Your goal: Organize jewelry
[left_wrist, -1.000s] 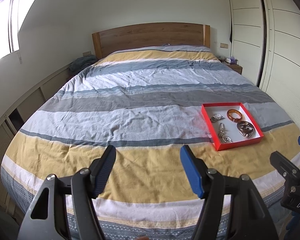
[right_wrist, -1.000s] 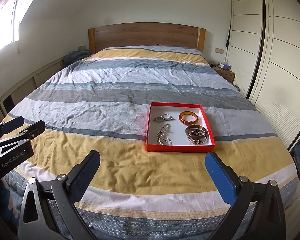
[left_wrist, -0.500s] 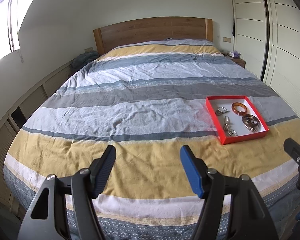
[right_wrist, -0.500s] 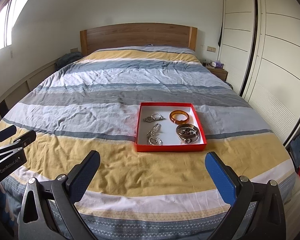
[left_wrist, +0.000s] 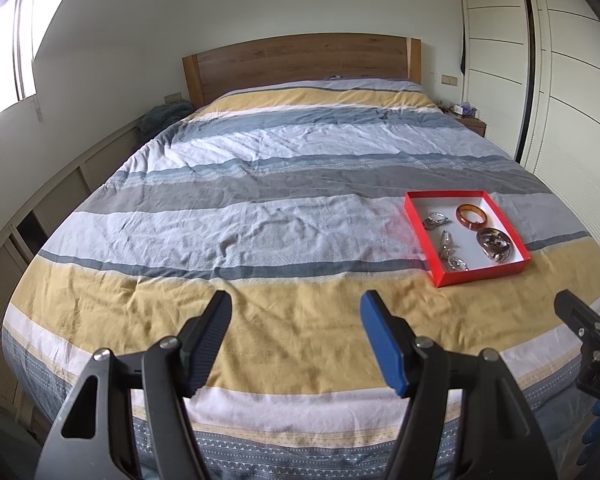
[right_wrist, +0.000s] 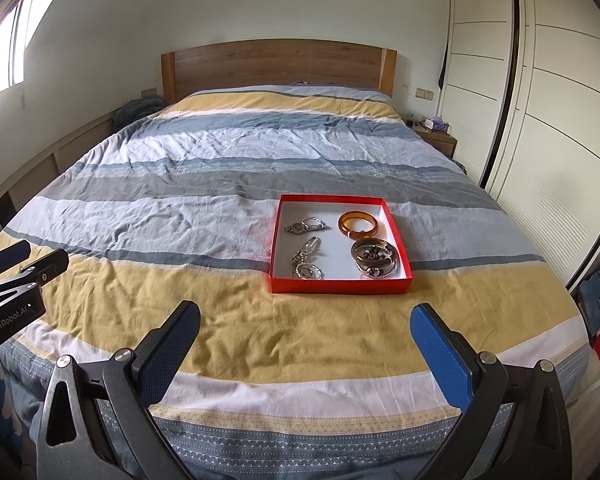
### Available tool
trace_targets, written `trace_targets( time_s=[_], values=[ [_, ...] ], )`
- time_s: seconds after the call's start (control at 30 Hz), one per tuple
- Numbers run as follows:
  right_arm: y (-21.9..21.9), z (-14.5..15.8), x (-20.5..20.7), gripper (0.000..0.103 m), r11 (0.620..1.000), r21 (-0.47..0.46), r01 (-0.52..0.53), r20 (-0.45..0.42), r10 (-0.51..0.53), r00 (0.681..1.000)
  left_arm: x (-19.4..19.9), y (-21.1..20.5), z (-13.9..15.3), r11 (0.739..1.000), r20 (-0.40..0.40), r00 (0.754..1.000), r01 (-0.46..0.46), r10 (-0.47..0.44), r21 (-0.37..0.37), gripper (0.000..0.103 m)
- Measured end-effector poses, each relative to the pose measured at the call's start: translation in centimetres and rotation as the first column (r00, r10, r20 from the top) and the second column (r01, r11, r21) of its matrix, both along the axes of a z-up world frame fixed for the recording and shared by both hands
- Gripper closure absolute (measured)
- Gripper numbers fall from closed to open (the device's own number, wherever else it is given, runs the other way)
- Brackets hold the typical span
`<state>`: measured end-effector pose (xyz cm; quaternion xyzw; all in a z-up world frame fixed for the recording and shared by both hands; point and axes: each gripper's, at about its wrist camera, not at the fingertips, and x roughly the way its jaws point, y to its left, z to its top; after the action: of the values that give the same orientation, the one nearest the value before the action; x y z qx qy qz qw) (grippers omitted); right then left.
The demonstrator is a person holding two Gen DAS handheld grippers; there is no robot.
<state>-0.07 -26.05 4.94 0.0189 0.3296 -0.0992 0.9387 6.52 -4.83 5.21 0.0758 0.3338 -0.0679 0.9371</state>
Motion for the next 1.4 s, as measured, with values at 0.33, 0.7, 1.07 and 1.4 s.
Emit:
trace_targets(
  time_s=[0.33,0.7,1.07,1.4],
  values=[
    [-0.42,-0.29,-0.11,0.000,1.000,0.003,0.010,-0.008,-0.010,1.000,-0.11,-0.17,-0.08,1.000,-0.001,1.000,0.003,-0.003,0.002,0.038],
    [-0.51,-0.47,-0.08,0.000,1.000,0.004,0.009,-0.013,-0.009,1.000,-0.18,-0.26,-0.13,1.000,-0.001,1.000,0.001,-0.001,0.002,0.038],
    [-0.52,-0.47,-0.04,0.000,1.000,0.003,0.009,-0.014,-0.009,1.000,-0.12,-0.32,-0.13,1.000,-0.002,1.000,0.002,-0.002,0.002,0.038],
    [-0.57,-0.61,-0.08,0.000,1.000,0.004,0.010,-0.014,-0.010,1.000,-0.15,-0.34,-0.11,1.000,-0.003,1.000,0.001,-0.001,0.003,0.038]
  ],
)
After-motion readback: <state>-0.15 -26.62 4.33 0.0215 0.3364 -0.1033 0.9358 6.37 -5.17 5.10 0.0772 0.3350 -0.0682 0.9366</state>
